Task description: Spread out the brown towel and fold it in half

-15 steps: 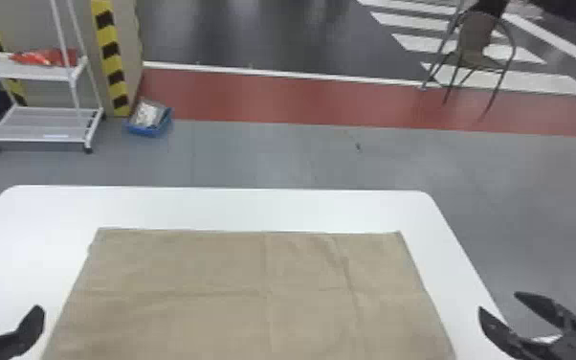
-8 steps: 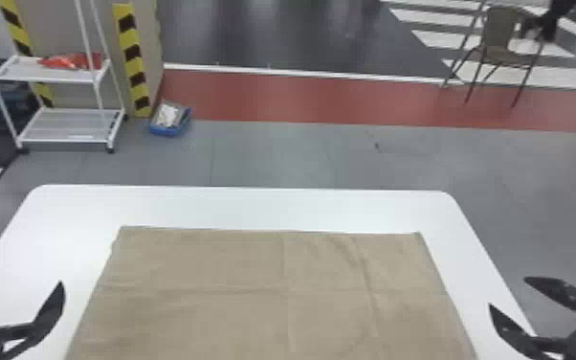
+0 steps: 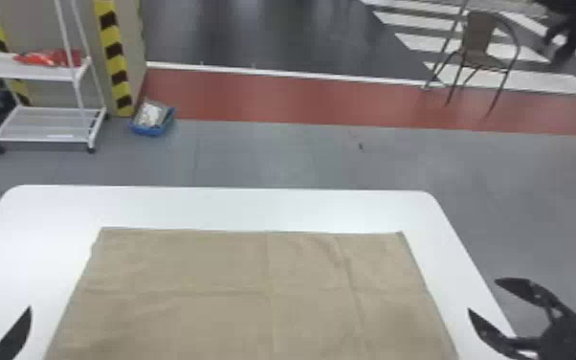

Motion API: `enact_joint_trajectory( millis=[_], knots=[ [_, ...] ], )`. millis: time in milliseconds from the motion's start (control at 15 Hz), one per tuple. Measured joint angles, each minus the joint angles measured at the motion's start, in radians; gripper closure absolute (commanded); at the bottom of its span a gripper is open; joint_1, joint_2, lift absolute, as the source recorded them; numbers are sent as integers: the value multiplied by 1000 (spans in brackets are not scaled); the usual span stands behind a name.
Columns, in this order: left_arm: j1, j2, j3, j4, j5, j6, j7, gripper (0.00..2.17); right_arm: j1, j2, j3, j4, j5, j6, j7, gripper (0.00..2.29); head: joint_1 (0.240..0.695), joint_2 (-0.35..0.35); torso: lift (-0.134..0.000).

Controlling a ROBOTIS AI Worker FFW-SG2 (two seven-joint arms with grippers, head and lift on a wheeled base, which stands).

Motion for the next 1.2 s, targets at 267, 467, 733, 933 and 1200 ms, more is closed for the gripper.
enact_joint_trajectory(
  millis=[267,467,733,933,1200],
  knots=[
    [-37,-11,-51,12,38,98,-3,1804,-69,-20,-17,96,-122,148,-6,1811,695,-270,0],
    [-128,-24,-108,18,74,435,16,1862,-126,-19,-7,185,-146,196,-69,1835,695,-269,0],
    [-249,-27,-175,93,61,675,-7,1885,-212,-17,43,317,-128,193,-179,1835,695,-266,0],
    [-296,-27,-219,122,59,735,-26,1885,-258,-18,93,386,-89,183,-245,1835,695,-266,0],
    [-329,-27,-254,144,52,773,-23,1885,-292,-20,145,431,-48,189,-264,1835,695,-254,0]
  ],
)
